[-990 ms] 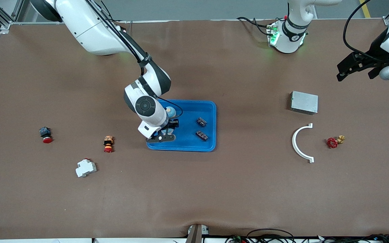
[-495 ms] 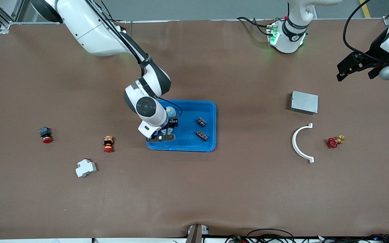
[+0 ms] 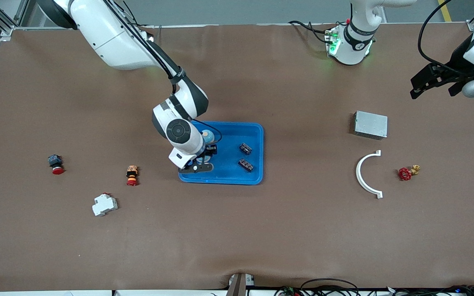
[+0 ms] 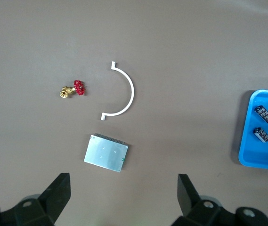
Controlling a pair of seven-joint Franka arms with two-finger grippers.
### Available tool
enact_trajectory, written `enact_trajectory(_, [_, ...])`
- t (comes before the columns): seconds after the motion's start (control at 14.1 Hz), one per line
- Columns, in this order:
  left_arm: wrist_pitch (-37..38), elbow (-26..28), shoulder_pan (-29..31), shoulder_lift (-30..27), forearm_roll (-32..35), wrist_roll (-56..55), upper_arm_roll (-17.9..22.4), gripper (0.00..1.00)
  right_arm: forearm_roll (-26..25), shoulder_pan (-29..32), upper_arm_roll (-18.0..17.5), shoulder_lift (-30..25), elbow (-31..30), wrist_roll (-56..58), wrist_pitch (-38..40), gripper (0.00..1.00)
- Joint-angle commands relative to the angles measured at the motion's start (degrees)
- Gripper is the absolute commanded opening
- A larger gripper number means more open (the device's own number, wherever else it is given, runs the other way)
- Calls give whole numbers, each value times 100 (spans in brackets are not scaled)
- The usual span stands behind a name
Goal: Place electrolytic capacitor and blue bell in tray
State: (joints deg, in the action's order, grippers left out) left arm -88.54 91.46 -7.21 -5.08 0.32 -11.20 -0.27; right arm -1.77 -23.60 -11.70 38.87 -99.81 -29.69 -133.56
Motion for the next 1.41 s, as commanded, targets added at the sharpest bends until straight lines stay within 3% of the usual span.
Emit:
enact_trajectory(0.0, [91, -67, 18, -37, -49, 144, 0, 100, -60, -13, 18, -64, -3, -27, 75, 100])
enact_trajectory(0.42, [144, -84, 27, -55, -49, 127, 0, 100, -51, -75, 1, -1038, 146, -63, 1769, 100])
enact_trajectory(0.71, [170, -84, 27, -64, -40, 127, 0, 100, -51, 39, 27, -1689, 164, -37, 2483, 100])
enact_trajectory(0.99, [223, -102, 27, -73, -40, 127, -8, 100, -16, 618, 18, -2418, 137, 156, 3071, 100])
enact_trajectory(1.34, [232, -243, 27, -11, -84, 144, 9, 100, 37, 1778, 1, -3367, 137, 912, 3705, 100])
